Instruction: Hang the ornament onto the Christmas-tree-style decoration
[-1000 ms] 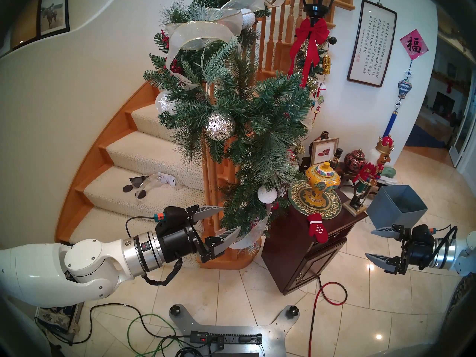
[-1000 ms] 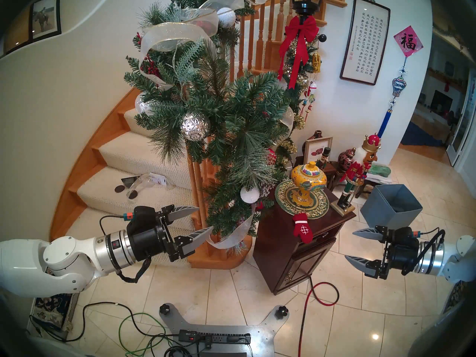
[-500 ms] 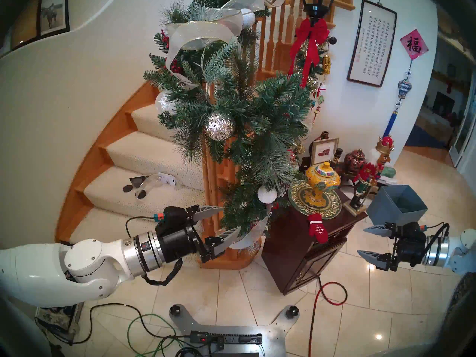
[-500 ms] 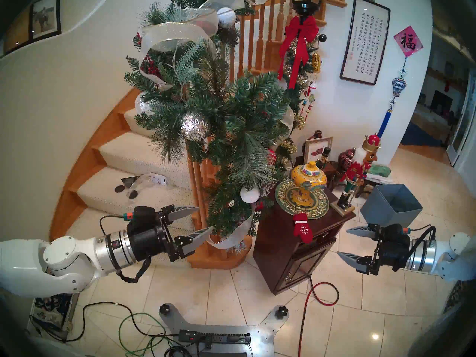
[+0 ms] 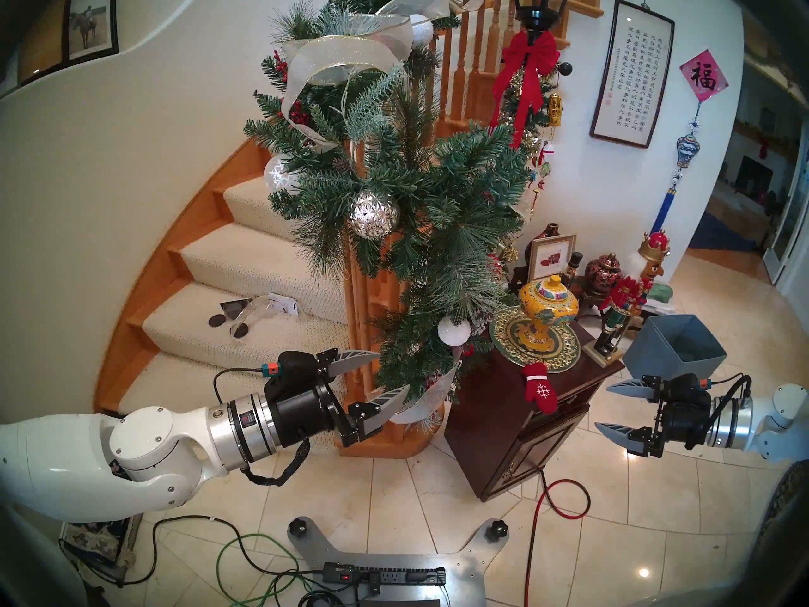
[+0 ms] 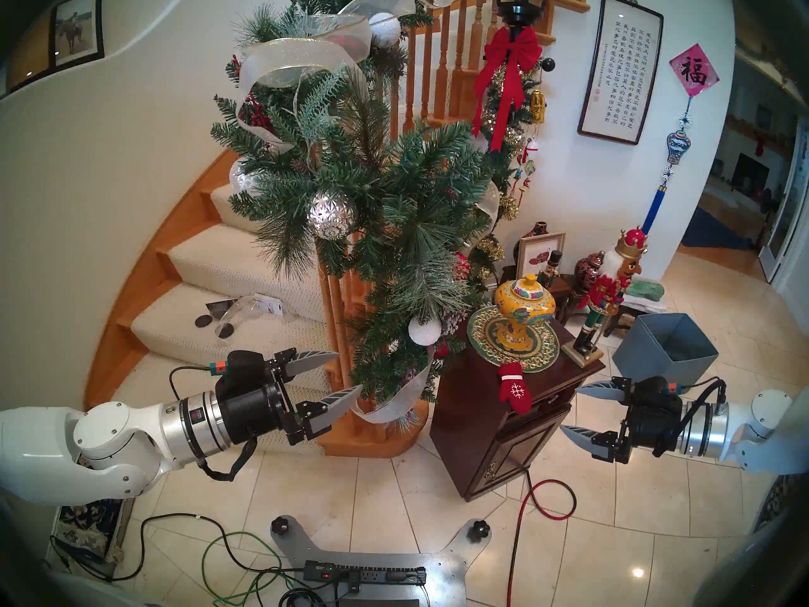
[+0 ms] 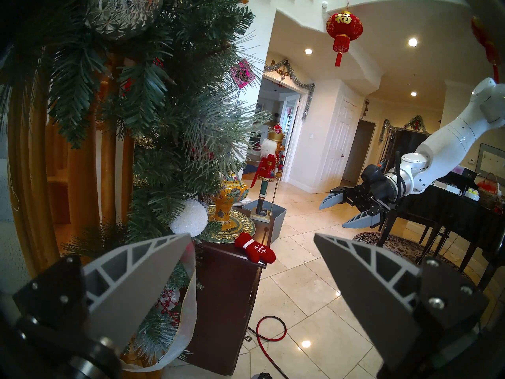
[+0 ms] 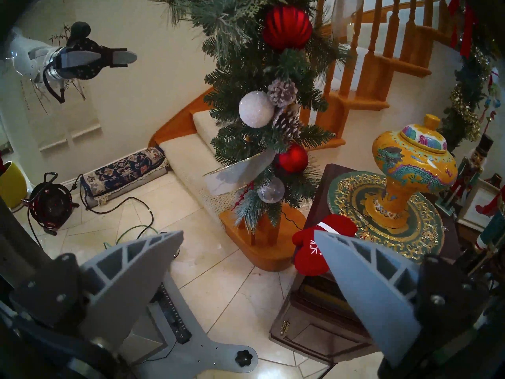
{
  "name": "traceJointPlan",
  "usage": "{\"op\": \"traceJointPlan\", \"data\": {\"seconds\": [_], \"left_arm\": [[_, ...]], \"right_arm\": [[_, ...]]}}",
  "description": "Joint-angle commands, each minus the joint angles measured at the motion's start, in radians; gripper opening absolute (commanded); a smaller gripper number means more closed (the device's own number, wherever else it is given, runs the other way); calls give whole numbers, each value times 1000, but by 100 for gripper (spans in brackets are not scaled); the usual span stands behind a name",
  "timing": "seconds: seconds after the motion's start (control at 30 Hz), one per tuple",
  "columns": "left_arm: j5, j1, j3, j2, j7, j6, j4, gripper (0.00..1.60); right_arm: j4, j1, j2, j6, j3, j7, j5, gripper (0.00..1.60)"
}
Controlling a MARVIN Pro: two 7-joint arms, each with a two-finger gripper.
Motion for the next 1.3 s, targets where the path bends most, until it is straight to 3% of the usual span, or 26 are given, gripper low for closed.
{"op": "traceJointPlan", "data": {"seconds": [0.0,0.57,1.27], "left_arm": [[0,-2,-3,1,1,-1,-1,160],[0,-2,-3,1,1,-1,-1,160],[0,-2,-3,1,1,-1,-1,160]], "right_arm": [[35,8,24,43,31,2,6,160],[91,8,109,181,98,48,-15,160],[91,0,179,299,161,3,-66,160]]}}
